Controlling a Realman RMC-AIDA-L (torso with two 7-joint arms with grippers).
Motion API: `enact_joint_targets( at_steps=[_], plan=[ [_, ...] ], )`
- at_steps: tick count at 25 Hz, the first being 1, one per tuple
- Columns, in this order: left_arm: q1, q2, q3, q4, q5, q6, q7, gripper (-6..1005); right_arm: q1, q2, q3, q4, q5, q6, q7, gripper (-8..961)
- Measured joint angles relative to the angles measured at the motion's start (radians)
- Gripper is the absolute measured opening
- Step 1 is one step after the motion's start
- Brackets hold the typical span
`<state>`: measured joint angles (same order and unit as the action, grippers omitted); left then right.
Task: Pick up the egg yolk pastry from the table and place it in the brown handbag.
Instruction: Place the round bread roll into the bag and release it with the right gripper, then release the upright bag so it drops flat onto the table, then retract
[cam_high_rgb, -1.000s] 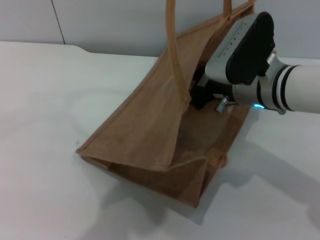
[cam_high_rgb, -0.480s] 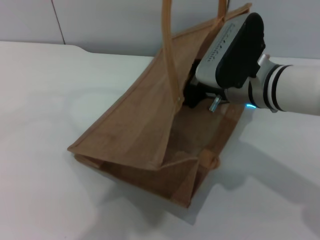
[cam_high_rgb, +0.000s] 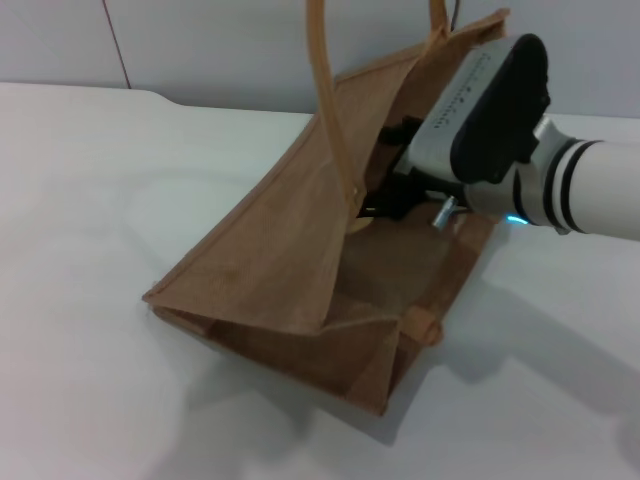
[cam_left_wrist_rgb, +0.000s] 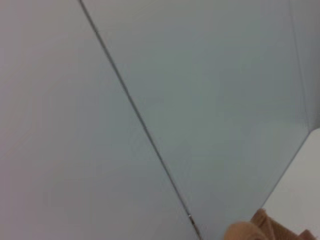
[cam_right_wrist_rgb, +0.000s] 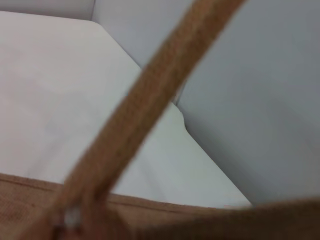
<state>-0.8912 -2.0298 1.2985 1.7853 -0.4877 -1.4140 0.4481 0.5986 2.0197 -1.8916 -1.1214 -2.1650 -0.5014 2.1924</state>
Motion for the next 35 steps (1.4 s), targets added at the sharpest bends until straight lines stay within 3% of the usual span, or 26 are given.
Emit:
enact_joint_targets(
  at_steps=[4, 9, 13, 20, 24, 29, 35],
  plan=[
    [0.029, 0.001, -0.037, -0.010, 0.008, 0.005, 0.004, 128, -0.075, -0.002, 0.061, -0.060, -0.037, -0.030, 0.002, 880],
    [0.076, 0.001, -0.060, -0.043, 0.012, 0.059, 0.003, 128, -0.256, 0.001, 0.194, -0.273, -0.129, -0.137, 0.009, 875],
    [0.103, 0.001, -0.075, -0.058, 0.010, 0.089, 0.001, 128, -0.318, 0.002, 0.274, -0.320, -0.156, -0.156, 0.013, 875],
    [0.122, -0.001, -0.093, -0.087, -0.012, 0.139, 0.017, 129, -0.339, 0.002, 0.375, -0.319, -0.157, -0.168, 0.013, 875],
    [0.124, -0.002, -0.090, -0.138, -0.088, 0.179, 0.047, 129, -0.332, 0.002, 0.384, -0.309, -0.154, -0.154, 0.013, 875],
    [0.124, -0.001, -0.091, -0.200, -0.244, 0.208, 0.120, 346, -0.312, 0.002, 0.385, -0.290, -0.147, -0.143, 0.014, 875],
    [0.131, 0.001, -0.134, -0.313, -0.500, 0.205, 0.280, 468, -0.300, 0.004, 0.388, -0.272, -0.145, -0.125, 0.014, 875]
  ],
)
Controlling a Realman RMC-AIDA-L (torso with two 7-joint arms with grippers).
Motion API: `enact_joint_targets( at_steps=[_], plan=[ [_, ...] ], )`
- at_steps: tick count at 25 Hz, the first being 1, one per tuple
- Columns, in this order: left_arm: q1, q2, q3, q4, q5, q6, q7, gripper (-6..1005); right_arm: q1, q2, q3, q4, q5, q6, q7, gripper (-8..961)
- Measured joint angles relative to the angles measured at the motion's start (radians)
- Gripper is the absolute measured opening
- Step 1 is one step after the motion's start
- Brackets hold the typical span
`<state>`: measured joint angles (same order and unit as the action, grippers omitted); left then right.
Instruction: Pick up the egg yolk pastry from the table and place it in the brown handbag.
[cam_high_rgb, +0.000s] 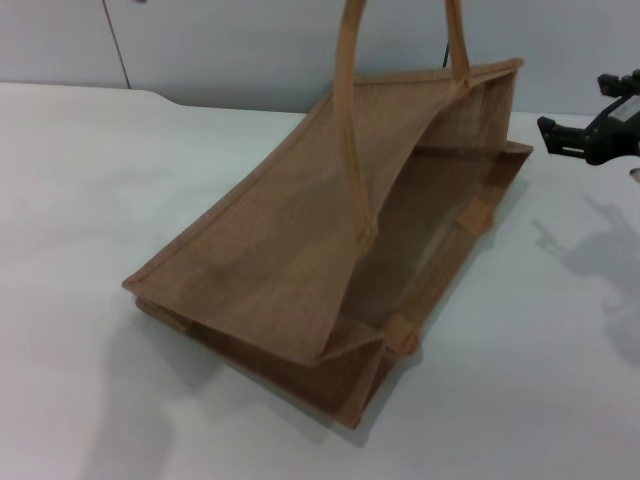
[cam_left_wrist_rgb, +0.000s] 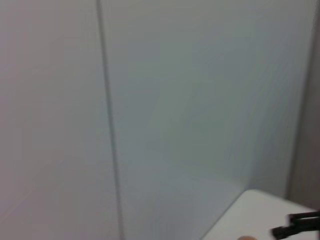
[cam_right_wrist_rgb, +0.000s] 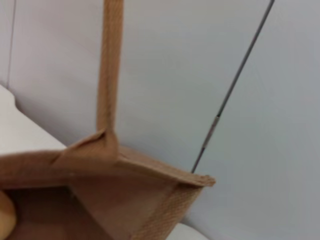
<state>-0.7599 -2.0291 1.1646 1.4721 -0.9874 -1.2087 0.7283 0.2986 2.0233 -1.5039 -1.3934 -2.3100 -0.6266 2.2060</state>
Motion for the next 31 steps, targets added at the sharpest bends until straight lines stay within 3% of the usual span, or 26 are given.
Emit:
enact_joint_targets(
  at_steps=[6, 10, 13, 17, 23, 24, 25, 28, 31],
  plan=[
    [0.028, 0.003, -0.059, -0.107, -0.183, -0.023, 0.146, 612, -0.007, 0.000, 0.013, 0.001, 0.002, 0.021, 0.001, 875],
    [0.035, 0.002, -0.081, -0.127, -0.196, -0.020, 0.168, 739, -0.007, 0.000, 0.027, 0.006, 0.003, 0.033, 0.001, 875],
    [0.055, 0.000, -0.088, -0.148, -0.177, 0.028, 0.171, 734, -0.013, 0.002, 0.013, 0.023, 0.023, 0.093, 0.001, 875],
    [0.114, -0.006, -0.081, -0.209, -0.166, 0.173, 0.217, 729, -0.037, 0.002, -0.050, 0.073, 0.130, 0.276, -0.009, 875],
    [0.207, -0.011, 0.019, -0.387, -0.338, 0.503, 0.481, 727, -0.052, 0.001, -0.201, 0.184, 0.268, 0.621, -0.004, 875],
    [0.207, -0.011, 0.019, -0.387, -0.338, 0.503, 0.481, 727, -0.052, 0.001, -0.227, 0.202, 0.285, 0.673, -0.002, 875],
    [0.247, -0.012, 0.110, -0.437, -0.479, 0.656, 0.628, 727, -0.051, 0.002, -0.252, 0.221, 0.300, 0.722, 0.001, 875],
    [0.280, -0.012, 0.184, -0.462, -0.650, 0.770, 0.772, 727, -0.038, 0.000, -0.314, 0.284, 0.316, 0.857, 0.056, 875],
    [0.298, -0.013, 0.231, -0.517, -0.927, 0.850, 1.000, 727, -0.008, -0.004, -0.379, 0.383, 0.310, 0.988, 0.169, 875]
  ],
)
